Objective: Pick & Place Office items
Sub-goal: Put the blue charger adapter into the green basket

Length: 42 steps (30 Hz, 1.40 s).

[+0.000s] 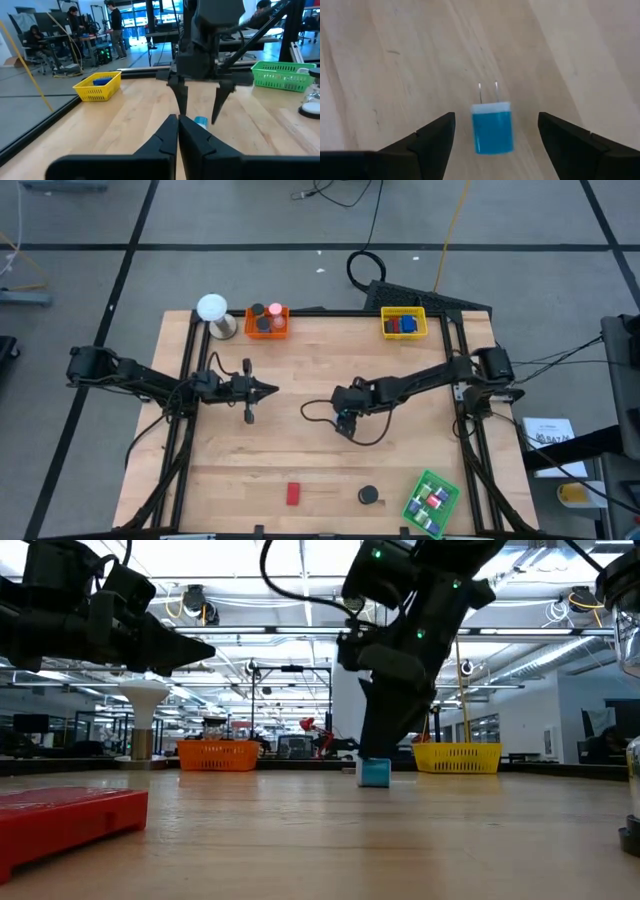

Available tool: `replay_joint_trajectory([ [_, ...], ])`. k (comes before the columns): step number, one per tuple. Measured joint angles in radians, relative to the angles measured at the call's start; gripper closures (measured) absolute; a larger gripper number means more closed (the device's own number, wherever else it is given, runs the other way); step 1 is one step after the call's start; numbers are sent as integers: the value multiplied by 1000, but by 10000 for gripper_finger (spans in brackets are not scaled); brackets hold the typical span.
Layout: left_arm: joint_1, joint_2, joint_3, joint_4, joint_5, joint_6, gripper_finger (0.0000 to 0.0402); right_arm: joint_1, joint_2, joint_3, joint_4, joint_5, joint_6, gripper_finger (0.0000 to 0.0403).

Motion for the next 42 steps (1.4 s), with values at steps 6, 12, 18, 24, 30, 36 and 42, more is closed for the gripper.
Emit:
replay_joint_trajectory([
  [6, 0, 0, 0, 0, 0, 0, 397, 0, 51, 0, 31, -3, -32, 146],
  [12, 0, 0, 0, -2, 0, 0, 375, 0, 65, 0, 20, -3, -35, 225],
  [18, 0, 0, 0, -4, 0, 0, 371, 13, 11, -2, -30, -8, -13, 282],
  [24, 0, 0, 0, -6, 0, 0, 371, 145, -220, 0, -292, -19, 184, 282],
  [30, 0, 0, 1, -6, 0, 0, 371, 433, -400, -1, -548, 60, 622, 282],
  [36, 0, 0, 1, -6, 0, 0, 371, 725, -405, -1, -622, 76, 1023, 282],
  [42, 0, 0, 1, -6, 0, 0, 371, 895, -322, -1, -584, 1, 1252, 282],
])
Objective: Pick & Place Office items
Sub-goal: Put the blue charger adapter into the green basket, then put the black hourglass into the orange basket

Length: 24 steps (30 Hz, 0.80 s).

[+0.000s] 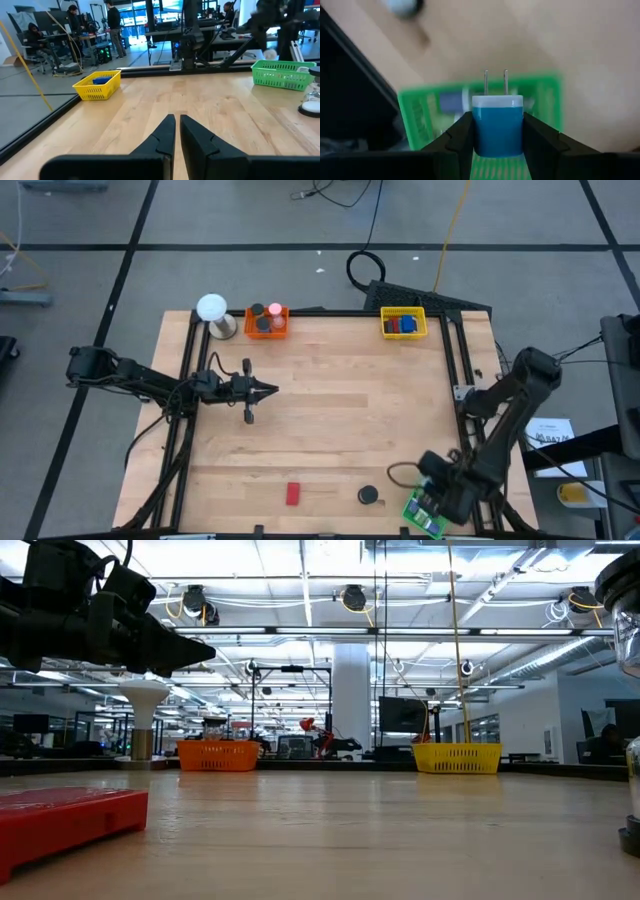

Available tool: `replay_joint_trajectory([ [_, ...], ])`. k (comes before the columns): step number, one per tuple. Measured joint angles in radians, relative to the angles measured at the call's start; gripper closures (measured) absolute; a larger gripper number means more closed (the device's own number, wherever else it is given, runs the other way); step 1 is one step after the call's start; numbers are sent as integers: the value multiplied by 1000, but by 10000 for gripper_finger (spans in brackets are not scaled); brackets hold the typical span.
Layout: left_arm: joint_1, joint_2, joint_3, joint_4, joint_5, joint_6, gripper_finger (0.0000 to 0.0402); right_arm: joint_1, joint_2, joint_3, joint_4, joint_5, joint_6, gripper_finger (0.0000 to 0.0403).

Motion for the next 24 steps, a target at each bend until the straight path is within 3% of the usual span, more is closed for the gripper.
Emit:
replay_joint_trajectory([
  [10, 0, 0, 0, 0, 0, 0, 371, 58, 138, -1, 59, -210, 78, 265],
  [24, 0, 0, 1, 1, 0, 0, 371, 28, 112, -1, 44, -219, 72, 205],
])
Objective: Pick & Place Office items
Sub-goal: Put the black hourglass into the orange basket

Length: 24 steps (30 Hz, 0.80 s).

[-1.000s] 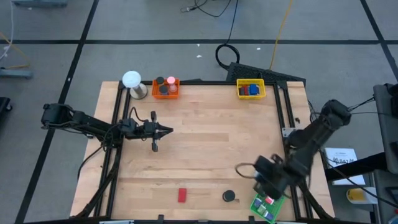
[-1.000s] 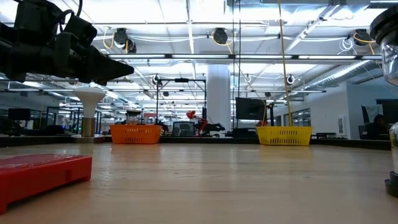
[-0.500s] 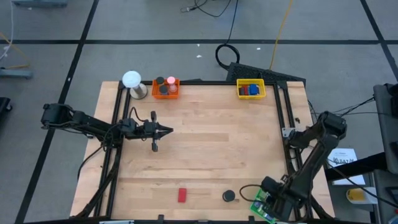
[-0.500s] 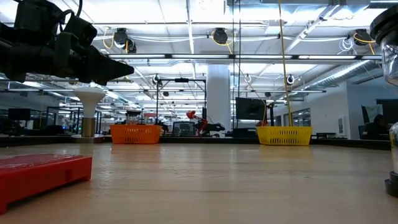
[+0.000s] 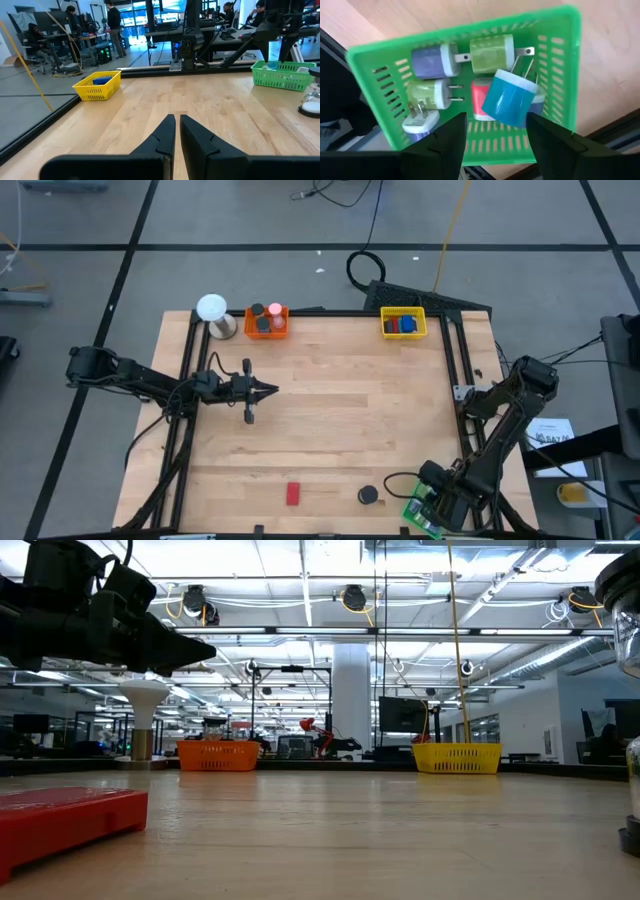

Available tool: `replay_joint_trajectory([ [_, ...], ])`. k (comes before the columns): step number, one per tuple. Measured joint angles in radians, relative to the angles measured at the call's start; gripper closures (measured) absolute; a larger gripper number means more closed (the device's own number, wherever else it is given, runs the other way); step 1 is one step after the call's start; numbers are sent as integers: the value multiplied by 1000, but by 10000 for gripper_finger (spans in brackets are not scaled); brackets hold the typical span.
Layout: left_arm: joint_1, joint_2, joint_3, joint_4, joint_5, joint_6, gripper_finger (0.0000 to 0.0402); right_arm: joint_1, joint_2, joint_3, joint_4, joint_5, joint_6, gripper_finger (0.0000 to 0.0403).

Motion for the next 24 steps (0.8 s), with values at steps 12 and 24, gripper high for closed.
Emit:
replay_joint_trajectory([
  [12, 0, 0, 6, 1, 1, -31, 371, -25, -46, 0, -20, 193, -202, 351],
  [24, -13, 0, 6, -108, 5, -76, 371, -23, -40, 1, 261, 557, -549, 283],
])
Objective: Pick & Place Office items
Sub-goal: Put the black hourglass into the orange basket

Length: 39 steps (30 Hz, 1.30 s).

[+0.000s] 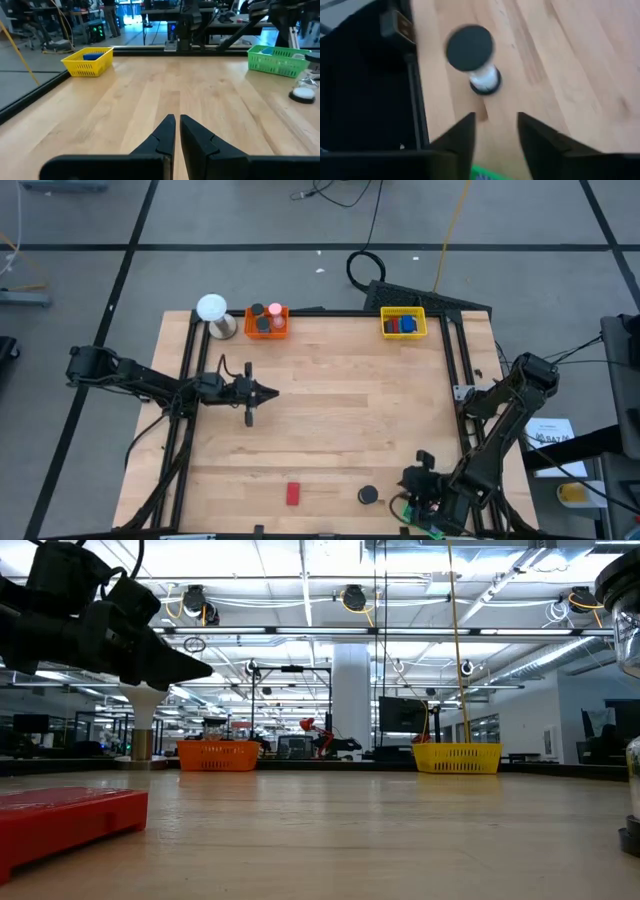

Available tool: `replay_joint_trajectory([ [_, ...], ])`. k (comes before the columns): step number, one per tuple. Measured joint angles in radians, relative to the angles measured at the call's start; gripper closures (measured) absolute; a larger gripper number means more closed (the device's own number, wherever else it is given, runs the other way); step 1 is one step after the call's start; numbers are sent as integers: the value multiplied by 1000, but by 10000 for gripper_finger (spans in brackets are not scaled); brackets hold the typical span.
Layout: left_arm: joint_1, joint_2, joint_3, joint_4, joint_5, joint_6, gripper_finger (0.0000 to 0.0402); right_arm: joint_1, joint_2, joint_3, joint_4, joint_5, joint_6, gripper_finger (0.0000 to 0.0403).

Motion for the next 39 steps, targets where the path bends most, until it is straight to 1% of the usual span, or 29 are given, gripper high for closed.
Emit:
replay_joint_trajectory([
  [6, -7, 0, 0, -3, -5, -1, 371, -1, 48, 0, 133, 50, -165, 155],
  [9, -7, 0, 0, -5, -5, -1, 371, -8, 81, 0, 173, 82, -209, 107],
  [12, -7, 0, 0, -6, -5, 1, 371, -24, 103, 0, 195, 101, -246, 75],
  [16, -7, 0, 0, -6, -5, 3, 371, -47, 130, 0, 254, 134, -327, 54],
  [20, -7, 0, 0, -6, -5, 4, 371, -78, 160, 0, 345, 129, -418, 52],
  [24, -7, 0, 0, -6, -5, 4, 371, -104, 203, 0, 432, 99, -498, 61],
  [28, -7, 0, 0, -7, -5, 4, 371, -130, 249, -1, 449, 51, -523, 75],
  [31, -7, 0, 0, -8, -5, 3, 371, -141, 267, -1, 458, 50, -541, 89],
  [35, -7, 0, 0, -14, -5, 0, 371, -147, 268, -1, 467, 51, -564, 128],
  [37, -7, 0, 0, -17, -5, -2, 371, -147, 268, -1, 466, 48, -566, 157],
  [39, -7, 0, 0, -27, -6, -4, 371, -151, 268, -1, 466, 16, -559, 192],
])
